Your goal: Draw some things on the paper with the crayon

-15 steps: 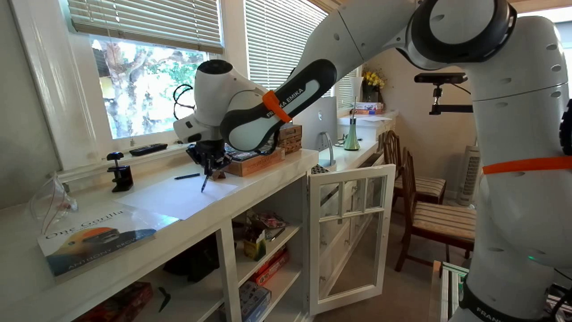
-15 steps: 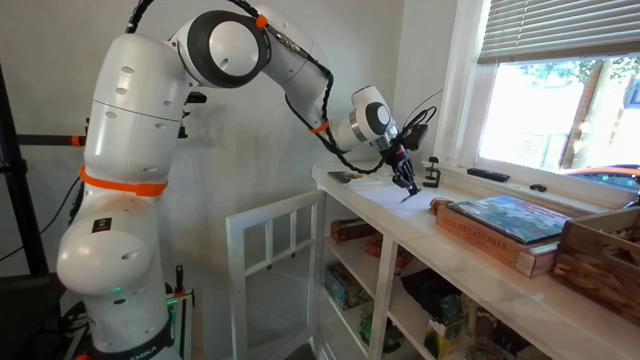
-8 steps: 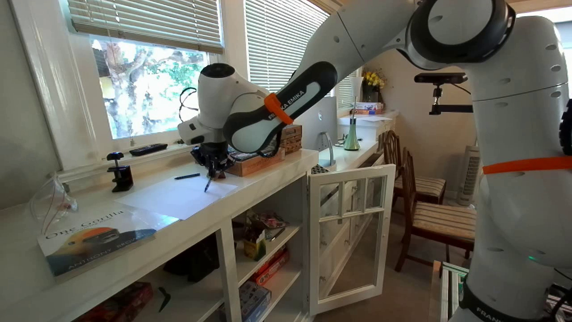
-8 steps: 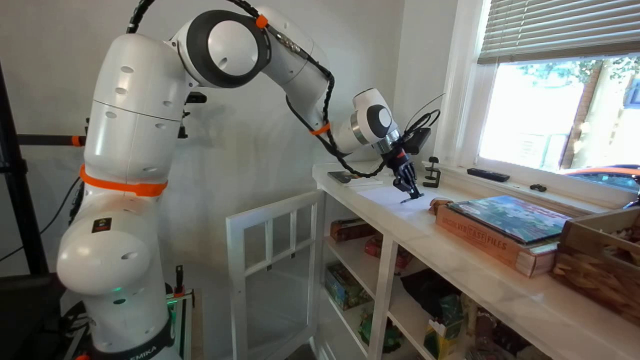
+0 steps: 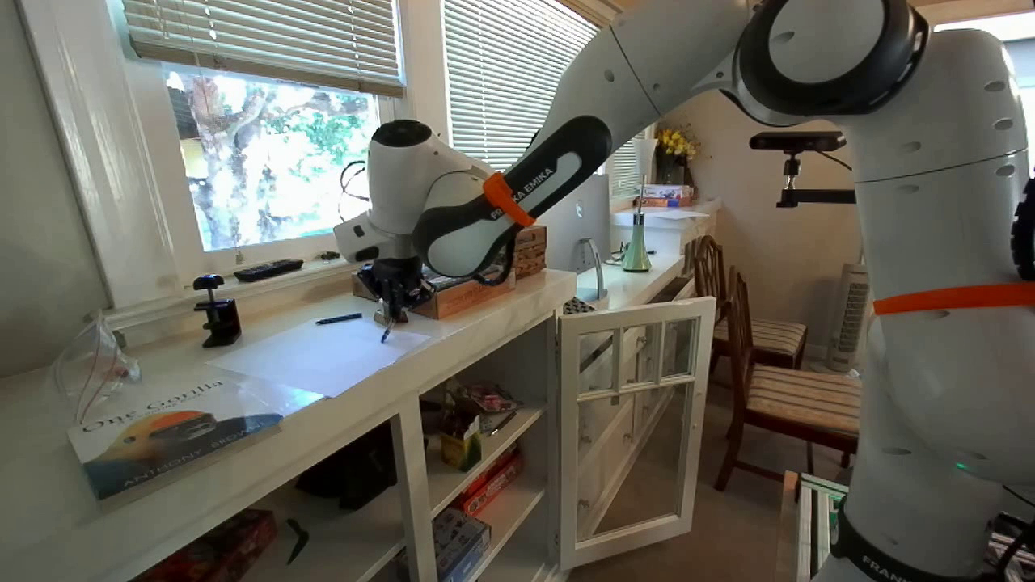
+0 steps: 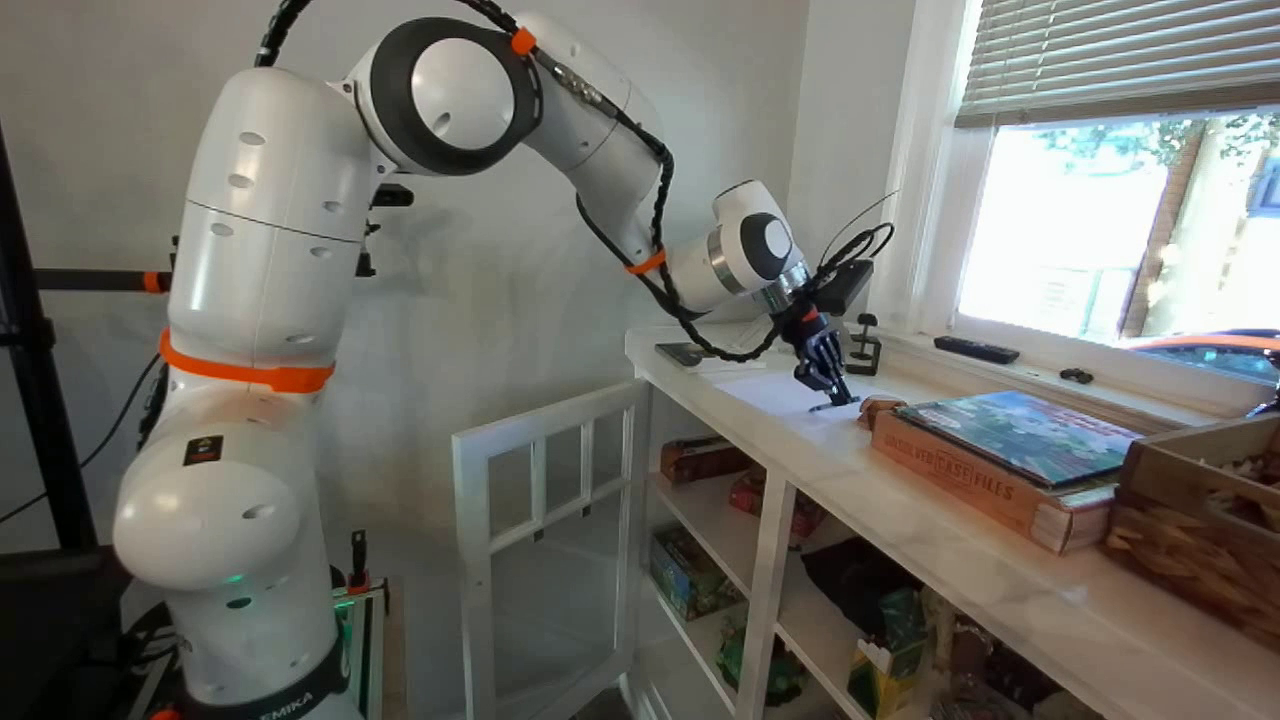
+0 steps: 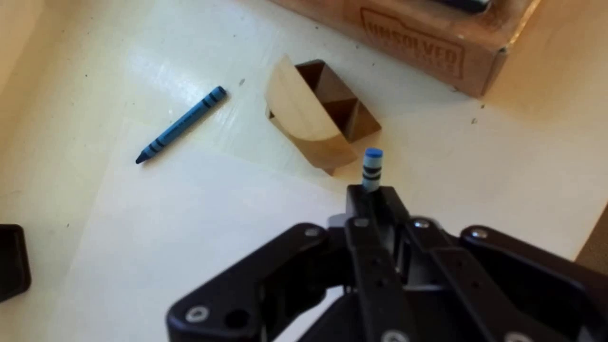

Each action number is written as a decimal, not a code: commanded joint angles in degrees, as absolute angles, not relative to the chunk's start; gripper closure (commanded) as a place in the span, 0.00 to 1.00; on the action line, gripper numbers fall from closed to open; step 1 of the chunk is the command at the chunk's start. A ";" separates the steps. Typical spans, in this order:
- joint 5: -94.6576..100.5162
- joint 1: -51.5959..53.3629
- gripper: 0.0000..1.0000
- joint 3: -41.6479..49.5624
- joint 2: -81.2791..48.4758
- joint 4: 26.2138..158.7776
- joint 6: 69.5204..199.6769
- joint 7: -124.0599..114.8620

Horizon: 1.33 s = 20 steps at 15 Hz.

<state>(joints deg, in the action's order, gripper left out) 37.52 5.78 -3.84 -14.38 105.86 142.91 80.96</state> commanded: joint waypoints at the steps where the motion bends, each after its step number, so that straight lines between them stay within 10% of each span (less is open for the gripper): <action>1: 40.23 5.68 0.97 -3.04 -13.64 107.68 143.66 78.45; 20: 45.09 7.26 0.97 -3.66 -18.78 101.05 143.31 75.43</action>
